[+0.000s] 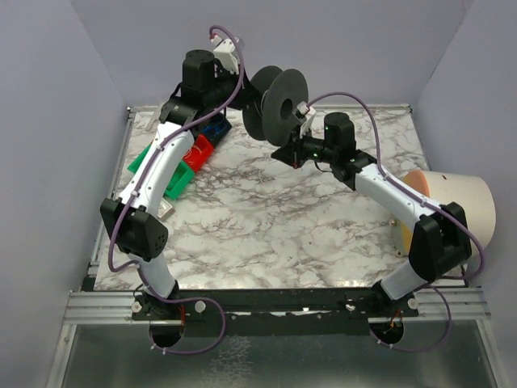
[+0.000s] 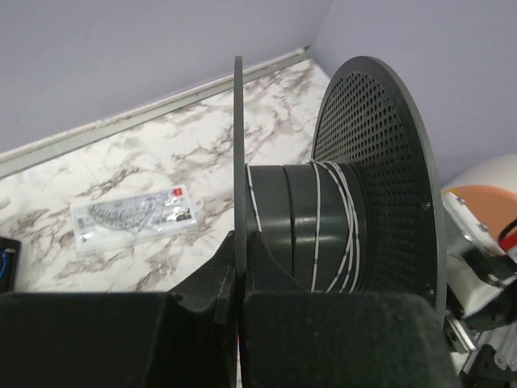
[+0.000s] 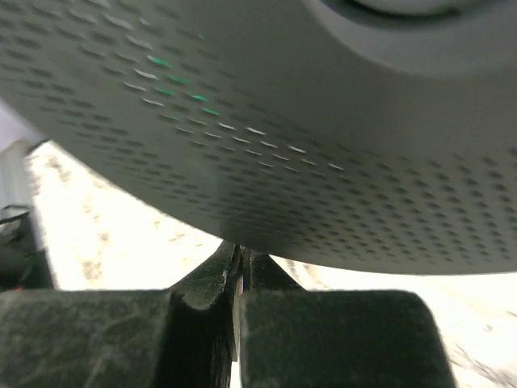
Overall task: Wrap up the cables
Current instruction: Wrap the cable around the cable reel.
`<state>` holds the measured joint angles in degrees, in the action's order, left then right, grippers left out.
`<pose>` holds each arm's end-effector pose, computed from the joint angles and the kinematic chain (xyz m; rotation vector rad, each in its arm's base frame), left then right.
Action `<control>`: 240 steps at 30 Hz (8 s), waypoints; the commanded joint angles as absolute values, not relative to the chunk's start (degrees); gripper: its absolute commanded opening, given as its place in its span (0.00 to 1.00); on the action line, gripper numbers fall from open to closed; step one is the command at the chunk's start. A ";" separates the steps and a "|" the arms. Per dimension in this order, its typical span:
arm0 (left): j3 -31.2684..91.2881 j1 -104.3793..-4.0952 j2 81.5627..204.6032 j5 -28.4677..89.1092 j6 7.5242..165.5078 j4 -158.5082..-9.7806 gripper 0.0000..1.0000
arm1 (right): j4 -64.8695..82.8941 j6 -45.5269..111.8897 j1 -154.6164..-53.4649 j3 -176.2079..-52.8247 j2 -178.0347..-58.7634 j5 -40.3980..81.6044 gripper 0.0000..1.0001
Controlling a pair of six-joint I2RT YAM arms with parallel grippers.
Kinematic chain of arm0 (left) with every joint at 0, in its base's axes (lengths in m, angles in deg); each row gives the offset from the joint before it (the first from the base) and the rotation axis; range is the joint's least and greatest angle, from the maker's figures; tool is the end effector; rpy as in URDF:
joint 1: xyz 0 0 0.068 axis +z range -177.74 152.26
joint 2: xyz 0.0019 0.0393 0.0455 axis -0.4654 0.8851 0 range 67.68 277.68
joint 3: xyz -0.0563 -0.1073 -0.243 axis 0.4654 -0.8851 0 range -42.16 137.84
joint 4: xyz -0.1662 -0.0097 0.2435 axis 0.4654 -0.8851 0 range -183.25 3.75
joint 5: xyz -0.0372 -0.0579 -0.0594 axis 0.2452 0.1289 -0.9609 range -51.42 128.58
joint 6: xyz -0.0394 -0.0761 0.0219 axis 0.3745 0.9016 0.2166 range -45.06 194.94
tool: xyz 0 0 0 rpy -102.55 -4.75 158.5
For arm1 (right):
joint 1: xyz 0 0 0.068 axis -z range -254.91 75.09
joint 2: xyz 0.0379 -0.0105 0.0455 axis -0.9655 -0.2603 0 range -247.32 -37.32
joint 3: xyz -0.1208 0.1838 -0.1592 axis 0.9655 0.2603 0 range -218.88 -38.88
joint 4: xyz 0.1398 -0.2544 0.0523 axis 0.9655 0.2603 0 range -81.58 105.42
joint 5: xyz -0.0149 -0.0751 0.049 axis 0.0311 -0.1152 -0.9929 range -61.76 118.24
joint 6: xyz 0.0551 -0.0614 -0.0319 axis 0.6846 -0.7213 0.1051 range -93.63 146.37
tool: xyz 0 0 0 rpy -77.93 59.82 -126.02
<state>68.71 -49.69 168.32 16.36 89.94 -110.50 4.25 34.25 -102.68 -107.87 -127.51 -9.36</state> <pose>0.4306 -0.2057 0.4449 0.3956 1.8298 -0.8028 0.3621 0.2448 0.2907 -0.7894 1.7667 1.0330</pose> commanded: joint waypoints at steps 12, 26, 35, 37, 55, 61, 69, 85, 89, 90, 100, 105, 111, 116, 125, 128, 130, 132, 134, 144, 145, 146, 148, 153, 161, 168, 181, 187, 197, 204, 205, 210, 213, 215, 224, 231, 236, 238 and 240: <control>62.16 -45.84 164.17 -8.56 115.78 -81.17 0.00 | 1.31 22.58 -99.99 -104.91 -121.39 27.89 0.00; 56.02 -45.84 163.27 -13.94 124.70 -70.27 0.00 | -7.66 16.17 -94.10 -105.14 -122.37 39.68 0.00; 54.92 -45.93 162.00 -14.06 113.12 -82.11 0.00 | -5.33 14.86 -91.10 -108.67 -121.49 34.25 0.00; 54.43 -45.93 161.65 -14.42 111.83 -83.19 0.00 | -4.69 14.69 -90.67 -109.24 -121.14 33.36 0.00; 60.68 -46.85 161.50 -7.84 87.33 -105.99 0.00 | 5.78 15.29 -83.06 -120.39 -121.83 21.28 0.00; 64.28 -47.69 162.43 -6.77 84.56 -108.74 0.00 | 12.74 13.28 -82.61 -121.85 -121.83 4.80 0.00; 74.61 -47.78 165.85 -13.97 86.58 -110.46 0.00 | 4.70 14.59 -78.37 -108.44 -120.32 -19.76 0.29; 73.95 -48.28 165.52 -21.04 105.64 -91.30 0.00 | 3.61 -0.88 -86.06 -102.41 -129.33 -43.91 0.77; 72.97 -48.65 165.13 -21.27 106.95 -89.88 0.00 | 1.56 0.35 -89.67 -101.77 -131.59 -46.87 1.00; 72.71 -48.73 164.95 -21.27 107.07 -89.66 0.00 | 2.12 -0.13 -90.81 -101.95 -132.05 -46.79 1.00; 69.54 -49.36 164.05 -22.77 112.70 -83.13 0.00 | -38.21 36.71 -94.34 -97.12 -139.74 -44.11 1.00; 68.09 -49.41 163.68 -23.42 115.42 -80.13 0.00 | -60.98 56.73 -95.00 -96.21 -144.89 -44.34 0.95; 67.68 -49.45 163.66 -23.47 116.24 -79.01 0.00 | -70.50 65.68 -97.82 -94.99 -147.73 -41.51 0.87; 67.06 -49.45 163.39 -23.51 116.25 -78.87 0.00 | -76.81 73.74 -98.29 -94.53 -148.71 -37.33 0.73; 67.01 -49.31 162.84 -23.49 115.09 -80.02 0.00 | -63.00 72.75 -95.73 -91.75 -142.61 -25.21 0.00; 67.63 -49.35 162.29 -23.34 111.69 -83.92 0.00 | -53.56 70.01 -91.51 -90.82 -138.97 -17.56 0.00; 68.40 -49.36 161.99 -22.78 106.81 -89.64 0.00 | -50.60 70.85 -87.39 -91.09 -137.41 -15.42 0.00; 69.27 -49.36 161.65 -21.10 100.53 -96.42 0.00 | -50.72 73.27 -82.87 -92.74 -136.81 -18.57 0.00; 70.12 -49.36 161.44 -18.49 93.17 -103.17 0.00 | -50.84 76.42 -78.86 -95.15 -136.44 -23.94 0.00; 68.09 -52.81 160.35 4.51 67.39 -117.83 0.00 | -17.19 58.73 -76.14 -105.91 -125.70 -42.54 0.00; 67.61 -53.93 160.32 7.09 65.36 -118.72 0.00 | -12.97 56.85 -76.14 -107.42 -124.59 -43.63 0.00; 67.09 -55.00 160.49 9.53 64.06 -119.22 0.00 | -9.04 55.35 -76.13 -108.82 -123.64 -44.60 0.00; 66.24 -56.51 160.72 13.06 62.73 -119.47 0.00 | -2.63 52.54 -76.23 -111.27 -122.12 -46.66 0.00; 65.72 -59.59 162.20 23.60 61.76 -118.63 0.00 | 8.09 48.47 -77.46 -115.75 -119.70 -50.21 0.00; 65.07 -62.71 164.30 34.63 65.24 -115.66 0.00 | 18.38 43.56 -84.73 -121.82 -120.76 -49.73 0.00; 62.70 -63.33 165.70 42.77 71.60 -112.99 0.00 | 3.38 53.46 -92.79 -119.36 -122.82 -47.35 0.00; 62.48 -59.90 166.35 39.45 86.76 -110.46 0.00 | 14.34 39.97 -106.03 -118.07 -127.80 -37.90 0.00; 60.96 -52.80 164.92 26.42 95.61 -105.80 0.00 | 12.26 37.43 -107.39 -110.93 -127.32 -36.31 0.00; 55.22 -45.98 160.20 12.90 103.70 -98.00 0.00 | 9.06 35.33 -106.38 -103.91 -124.87 -33.47 0.00; 51.27 -40.68 156.99 0.30 110.04 -89.12 0.00 | -12.36 52.31 -97.70 -95.12 -122.68 -41.42 0.00; 51.16 -40.66 156.71 -1.05 109.42 -88.79 0.00 | -16.05 55.36 -96.34 -93.93 -122.42 -41.91 0.00; 51.44 -40.66 156.32 -8.70 107.45 -87.73 0.00 | -35.16 73.04 -89.91 -90.29 -123.38 -44.00 0.00; 52.58 -40.66 156.10 -13.60 103.13 -89.52 0.00 | -57.58 92.63 -87.11 -89.16 -127.87 -48.42 0.00; 53.96 -40.74 156.02 -15.94 98.93 -92.25 0.00 | -71.00 103.94 -85.15 -89.03 -129.95 -48.77 0.00; 59.28 -40.73 155.81 -25.09 86.42 -101.29 0.00 | -90.46 125.74 -81.22 -93.21 -134.60 -52.58 0.00; 62.24 -42.67 156.16 -14.20 66.48 -117.51 0.00 | -84.81 126.35 -80.63 -96.50 -130.48 -54.27 0.00; 61.95 -47.50 156.49 -6.06 55.26 -125.38 0.00 | -74.13 121.97 -80.63 -99.26 -127.56 -54.24 0.00; 61.82 -49.37 156.64 -2.00 53.62 -126.34 0.00 | -75.15 124.00 -80.54 -100.56 -127.71 -54.28 0.00; 61.68 -51.20 156.77 2.85 52.45 -126.54 0.00 | -80.34 129.64 -80.54 -101.91 -128.60 -54.08 0.00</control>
<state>60.58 -48.56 157.67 -10.91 62.23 -121.45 -74.32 123.93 -80.54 -98.13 -129.87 -54.04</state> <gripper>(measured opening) 0.016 0.005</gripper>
